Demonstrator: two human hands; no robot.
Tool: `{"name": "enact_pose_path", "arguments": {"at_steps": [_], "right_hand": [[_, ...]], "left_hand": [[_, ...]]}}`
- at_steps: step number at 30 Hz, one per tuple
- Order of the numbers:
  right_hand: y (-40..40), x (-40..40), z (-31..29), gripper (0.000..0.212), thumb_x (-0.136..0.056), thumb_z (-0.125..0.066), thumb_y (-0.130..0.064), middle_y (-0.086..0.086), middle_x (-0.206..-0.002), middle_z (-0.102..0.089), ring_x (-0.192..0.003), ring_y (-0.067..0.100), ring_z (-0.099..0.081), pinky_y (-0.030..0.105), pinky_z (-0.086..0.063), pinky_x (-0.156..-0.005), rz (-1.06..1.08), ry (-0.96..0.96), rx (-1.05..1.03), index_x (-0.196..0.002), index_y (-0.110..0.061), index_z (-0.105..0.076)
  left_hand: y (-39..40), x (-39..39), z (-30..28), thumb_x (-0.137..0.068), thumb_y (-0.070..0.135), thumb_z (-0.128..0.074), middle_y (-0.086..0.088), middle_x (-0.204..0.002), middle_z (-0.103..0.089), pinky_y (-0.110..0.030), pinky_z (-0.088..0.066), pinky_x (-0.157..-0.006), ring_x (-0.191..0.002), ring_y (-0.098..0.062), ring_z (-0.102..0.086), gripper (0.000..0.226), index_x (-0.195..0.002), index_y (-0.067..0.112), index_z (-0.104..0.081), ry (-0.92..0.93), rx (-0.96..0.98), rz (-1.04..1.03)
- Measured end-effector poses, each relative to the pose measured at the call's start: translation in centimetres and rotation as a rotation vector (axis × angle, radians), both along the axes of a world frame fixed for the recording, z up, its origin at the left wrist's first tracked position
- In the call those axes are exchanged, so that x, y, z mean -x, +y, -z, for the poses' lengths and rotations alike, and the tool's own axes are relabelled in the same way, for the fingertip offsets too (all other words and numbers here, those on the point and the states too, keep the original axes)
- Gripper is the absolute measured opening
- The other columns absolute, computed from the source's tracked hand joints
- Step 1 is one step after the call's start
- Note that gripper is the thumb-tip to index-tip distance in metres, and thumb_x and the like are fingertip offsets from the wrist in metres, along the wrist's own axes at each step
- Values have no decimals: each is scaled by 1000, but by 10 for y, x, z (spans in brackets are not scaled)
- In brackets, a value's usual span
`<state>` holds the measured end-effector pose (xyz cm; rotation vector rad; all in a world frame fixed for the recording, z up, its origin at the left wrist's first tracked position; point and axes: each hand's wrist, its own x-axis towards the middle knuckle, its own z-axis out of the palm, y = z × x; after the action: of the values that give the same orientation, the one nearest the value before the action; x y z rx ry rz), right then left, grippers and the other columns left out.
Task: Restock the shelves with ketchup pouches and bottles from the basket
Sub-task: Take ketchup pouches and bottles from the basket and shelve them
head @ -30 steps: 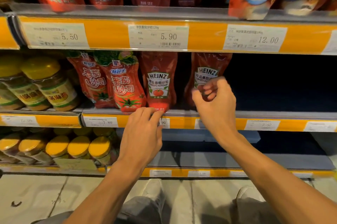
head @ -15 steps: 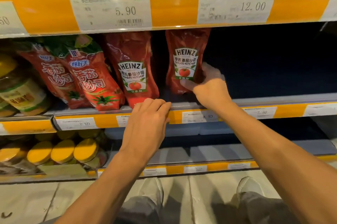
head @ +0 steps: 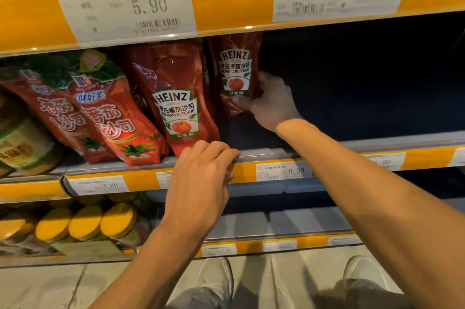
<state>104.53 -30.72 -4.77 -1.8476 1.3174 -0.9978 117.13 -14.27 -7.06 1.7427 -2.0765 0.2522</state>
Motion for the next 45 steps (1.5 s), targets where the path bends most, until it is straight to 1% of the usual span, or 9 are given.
{"name": "enact_pose_path", "arguments": {"at_steps": [3, 7, 13, 19, 23, 29, 35, 38, 45], "right_hand": [[-3, -7, 1, 51, -83, -81, -28, -8, -122, -70, -111, 5, -60, 18, -42, -86, -55, -9, 0, -129, -25, -62], [-6, -10, 1, 51, -82, -82, -28, -12, -118, -71, -108, 1, -60, 11, -39, -82, -70, -13, 3, -129, -28, -62], [-6, -8, 0, 54, -83, -81, -28, -10, -124, -69, -120, 9, -60, 29, -46, -102, -102, 5, -15, -132, -29, -59], [-4, -4, -7, 62, -84, -80, -34, -4, -133, -64, -126, 14, -58, 27, -44, -99, -103, 70, -41, -138, -24, -52], [9, 21, -16, 61, -85, -78, -39, 2, -128, -66, -119, 20, -62, 26, -46, -89, 83, 97, -56, -135, -17, -52], [96, 110, -37, 37, -86, -75, -38, -11, -107, -64, -103, 9, -63, 30, -53, -91, 165, 64, -66, -116, -24, -60], [212, 207, -68, 17, -91, -72, -33, -12, -103, -67, -97, 1, -64, 21, -53, -87, 272, -29, -152, -104, -27, -63], [266, 252, -84, 15, -89, -73, -37, -13, -98, -68, -92, -6, -63, 14, -51, -80, 384, -65, -143, -100, -31, -63], [386, 353, -96, 12, -88, -73, -32, -10, -90, -68, -83, 1, -65, 26, -54, -78, 766, -181, -145, -93, -33, -62]], "left_hand": [[0, 1, 0, -76, 10, -82, 3, -106, -68, -40, -51, -71, -89, -21, -59, 37, -110, 20, -71, 3, 8, -3], [2, 1, 0, -76, 9, -82, 3, -105, -68, -39, -52, -72, -89, -20, -59, 37, -110, 19, -71, 16, 12, -4], [3, 3, -2, -79, 9, -79, 3, -108, -68, -40, -51, -74, -91, -20, -59, 35, -112, 19, -71, 15, -5, -11], [5, 5, -4, -80, 13, -77, 3, -108, -68, -39, -51, -75, -92, -20, -59, 33, -113, 18, -71, 11, -26, -27], [6, 10, -8, -88, 25, -70, 6, -110, -66, -36, -49, -84, -98, -16, -57, 29, -116, 22, -69, 48, -63, -65], [22, 35, -29, -93, 32, -64, 9, -127, -62, -31, -41, -102, -118, -12, -54, 37, -129, 25, -62, 359, -96, -73], [59, 110, -75, -97, 39, -59, 16, -119, -65, -30, -50, -96, -111, -7, -60, 28, -122, 29, -64, 646, -245, 61], [77, 162, -106, -97, 38, -59, 14, -117, -67, -35, -50, -99, -109, -6, -61, 26, -120, 27, -65, 672, -303, 169], [120, 293, -172, -97, 34, -62, 9, -112, -68, -24, -45, -89, -105, -8, -62, 26, -118, 20, -68, 527, -417, 501]]}}
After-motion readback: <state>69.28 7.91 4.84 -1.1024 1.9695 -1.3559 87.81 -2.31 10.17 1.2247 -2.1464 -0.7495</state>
